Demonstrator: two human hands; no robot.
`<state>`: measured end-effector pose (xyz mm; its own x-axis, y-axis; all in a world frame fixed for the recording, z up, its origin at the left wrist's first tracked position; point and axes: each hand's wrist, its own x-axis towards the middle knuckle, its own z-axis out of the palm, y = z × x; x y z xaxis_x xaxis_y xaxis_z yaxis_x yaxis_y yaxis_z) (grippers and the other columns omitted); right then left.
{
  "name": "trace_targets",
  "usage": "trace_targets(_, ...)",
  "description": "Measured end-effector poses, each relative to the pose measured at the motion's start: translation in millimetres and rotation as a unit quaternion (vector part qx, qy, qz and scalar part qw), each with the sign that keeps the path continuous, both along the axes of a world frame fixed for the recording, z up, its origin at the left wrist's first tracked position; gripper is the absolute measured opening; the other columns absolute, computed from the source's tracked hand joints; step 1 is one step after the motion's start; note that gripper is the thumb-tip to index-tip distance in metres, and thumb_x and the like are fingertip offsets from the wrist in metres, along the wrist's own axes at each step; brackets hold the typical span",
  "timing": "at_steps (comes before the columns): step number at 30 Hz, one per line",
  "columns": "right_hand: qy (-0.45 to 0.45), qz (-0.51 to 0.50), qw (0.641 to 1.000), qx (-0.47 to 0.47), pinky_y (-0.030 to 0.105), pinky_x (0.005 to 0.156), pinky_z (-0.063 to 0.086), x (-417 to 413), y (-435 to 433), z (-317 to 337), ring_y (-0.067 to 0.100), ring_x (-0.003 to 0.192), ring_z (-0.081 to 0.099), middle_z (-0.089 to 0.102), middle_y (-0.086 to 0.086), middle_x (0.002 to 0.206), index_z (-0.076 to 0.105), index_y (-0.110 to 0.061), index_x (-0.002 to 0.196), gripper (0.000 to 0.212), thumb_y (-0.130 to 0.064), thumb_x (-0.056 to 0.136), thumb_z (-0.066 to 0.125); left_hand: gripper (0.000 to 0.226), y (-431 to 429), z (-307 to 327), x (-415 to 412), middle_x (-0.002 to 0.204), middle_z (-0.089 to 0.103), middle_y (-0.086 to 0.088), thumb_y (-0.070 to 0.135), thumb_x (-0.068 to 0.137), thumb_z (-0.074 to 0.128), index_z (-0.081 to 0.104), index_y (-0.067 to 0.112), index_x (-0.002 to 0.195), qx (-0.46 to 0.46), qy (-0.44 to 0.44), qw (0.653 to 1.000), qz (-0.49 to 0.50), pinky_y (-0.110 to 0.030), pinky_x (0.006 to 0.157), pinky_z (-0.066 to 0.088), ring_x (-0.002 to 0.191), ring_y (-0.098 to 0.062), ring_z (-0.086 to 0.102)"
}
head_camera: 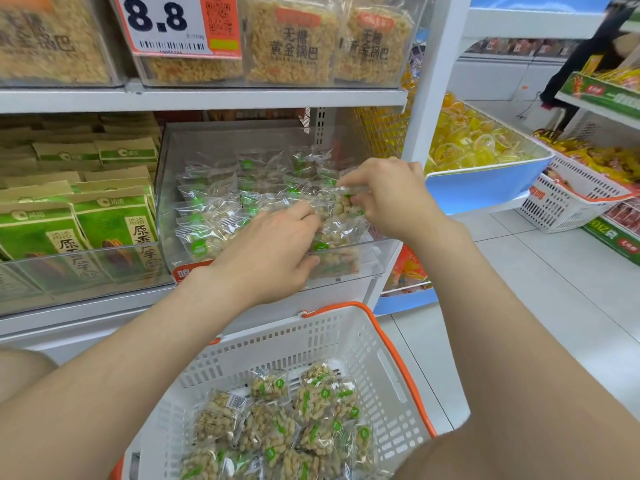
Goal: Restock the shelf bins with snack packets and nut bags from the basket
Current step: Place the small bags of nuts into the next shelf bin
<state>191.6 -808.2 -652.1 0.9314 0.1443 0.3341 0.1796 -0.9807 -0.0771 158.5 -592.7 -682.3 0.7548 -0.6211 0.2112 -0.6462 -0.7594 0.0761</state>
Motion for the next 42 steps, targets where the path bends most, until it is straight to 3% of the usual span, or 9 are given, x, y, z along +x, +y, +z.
trace_targets(3, 0.004, -0.011, 1.0, -0.004, 0.045, 0.095, 0.03, -0.3, 0.9, 2.6, 0.03, 0.121, 0.055, 0.071, -0.012, 0.125, 0.07, -0.046, 0.126, 0.046, -0.012, 0.096, 0.066, 0.037, 1.0, 1.8, 0.9, 0.119, 0.053, 0.003, 0.039, 0.095, 0.068, 0.062, 0.018, 0.125, -0.016, 0.012, 1.0, -0.001, -0.044, 0.088, 0.052, 0.104, -0.027, 0.062)
trace_targets(7, -0.071, -0.003, 0.997, 0.024, 0.039, 0.083, 0.026, -2.2, -0.8, -0.4, 0.03, 0.111, 0.057, 0.071, -0.012, 0.12, 0.073, -0.045, 0.118, 0.048, -0.007, 0.09, 0.061, 0.037, 1.4, 2.0, 0.7, 0.115, 0.051, 0.005, 0.038, 0.094, 0.071, 0.059, 0.022, 0.125, -0.039, 0.019, 0.999, -0.001, -0.041, 0.082, 0.05, 0.1, -0.025, 0.06)
trace_targets(10, -0.118, 0.013, 0.99, 0.07, 0.038, 0.081, 0.028, -2.0, -4.5, -0.2, 0.029, 0.109, 0.056, 0.069, -0.014, 0.12, 0.076, -0.042, 0.113, 0.051, -0.004, 0.085, 0.058, 0.051, -1.4, 1.6, 0.0, 0.12, 0.047, 0.004, 0.043, 0.096, 0.067, 0.046, 0.024, 0.138, -0.046, 0.019, 0.999, 0.007, -0.041, 0.082, 0.049, 0.102, -0.024, 0.058)
trace_targets(13, -0.069, 0.031, 0.996, 0.048, 0.04, 0.084, 0.031, -3.8, -7.5, -1.6, 0.028, 0.11, 0.055, 0.069, -0.013, 0.119, 0.076, -0.043, 0.11, 0.049, -0.003, 0.087, 0.06, 0.066, -8.1, -0.2, 2.2, 0.121, 0.044, 0.001, 0.051, 0.098, 0.06, 0.036, 0.021, 0.152, -0.002, 0.005, 1.0, 0.031, -0.036, 0.078, 0.036, 0.105, -0.025, 0.054)
trace_targets(16, -0.013, 0.017, 1.0, 0.009, 0.047, 0.095, 0.036, -5.8, -6.8, -6.2, 0.028, 0.115, 0.055, 0.069, -0.011, 0.121, 0.075, -0.047, 0.112, 0.047, -0.006, 0.091, 0.064, 0.048, -13.5, -2.7, 6.1, 0.118, 0.041, 0.001, 0.052, 0.099, 0.057, 0.053, 0.021, 0.136, 0.018, 0.011, 0.999, 0.036, -0.041, 0.088, 0.04, 0.109, -0.025, 0.05)
trace_targets(21, 0.025, 0.031, 0.999, -0.02, 0.045, 0.1, 0.035, 2.0, -5.8, -3.4, 0.025, 0.119, 0.055, 0.072, -0.013, 0.125, 0.075, -0.049, 0.112, 0.042, -0.012, 0.093, 0.068, 0.044, -13.8, -5.5, 5.8, 0.117, 0.039, -0.001, 0.049, 0.1, 0.058, 0.056, 0.019, 0.132, 0.011, 0.012, 1.0, 0.027, -0.044, 0.093, 0.043, 0.107, -0.025, 0.049)
trace_targets(29, 0.057, 0.027, 0.993, -0.099, 0.035, 0.088, 0.021, 16.1, -12.0, -7.1, 0.018, 0.108, 0.051, 0.068, -0.016, 0.095, 0.076, -0.047, 0.114, 0.032, -0.027, 0.089, 0.08, 0.045, -13.4, -8.1, 4.2, 0.12, 0.046, 0.0, 0.049, 0.103, 0.053, 0.053, 0.02, 0.137, 0.015, 0.002, 1.0, 0.02, -0.049, 0.101, 0.044, 0.109, -0.027, 0.057)
trace_targets(35, 0.046, 0.031, 0.997, -0.062, 0.033, 0.086, 0.021, 17.1, -18.4, -4.7, 0.016, 0.109, 0.06, 0.072, -0.017, 0.098, 0.077, -0.042, 0.107, 0.03, -0.026, 0.083, 0.083, 0.047, -13.3, -10.6, 5.4, 0.124, 0.047, 0.0, 0.049, 0.104, 0.051, 0.051, 0.02, 0.141, 0.022, -0.003, 1.0, 0.019, -0.049, 0.103, 0.043, 0.112, -0.027, 0.058)
trace_targets(42, 0.044, -0.009, 0.997, -0.056, 0.036, 0.084, 0.013, 16.1, -16.0, -14.7, 0.018, 0.114, 0.044, 0.067, -0.019, 0.089, 0.079, -0.041, 0.102, 0.019, -0.035, 0.085, 0.082, 0.045, -13.6, -12.5, 6.6, 0.131, 0.046, 0.0, 0.052, 0.102, 0.05, 0.053, 0.021, 0.135, 0.012, -0.031, 0.999, 0.014, -0.045, 0.107, 0.037, 0.124, -0.025, 0.044)
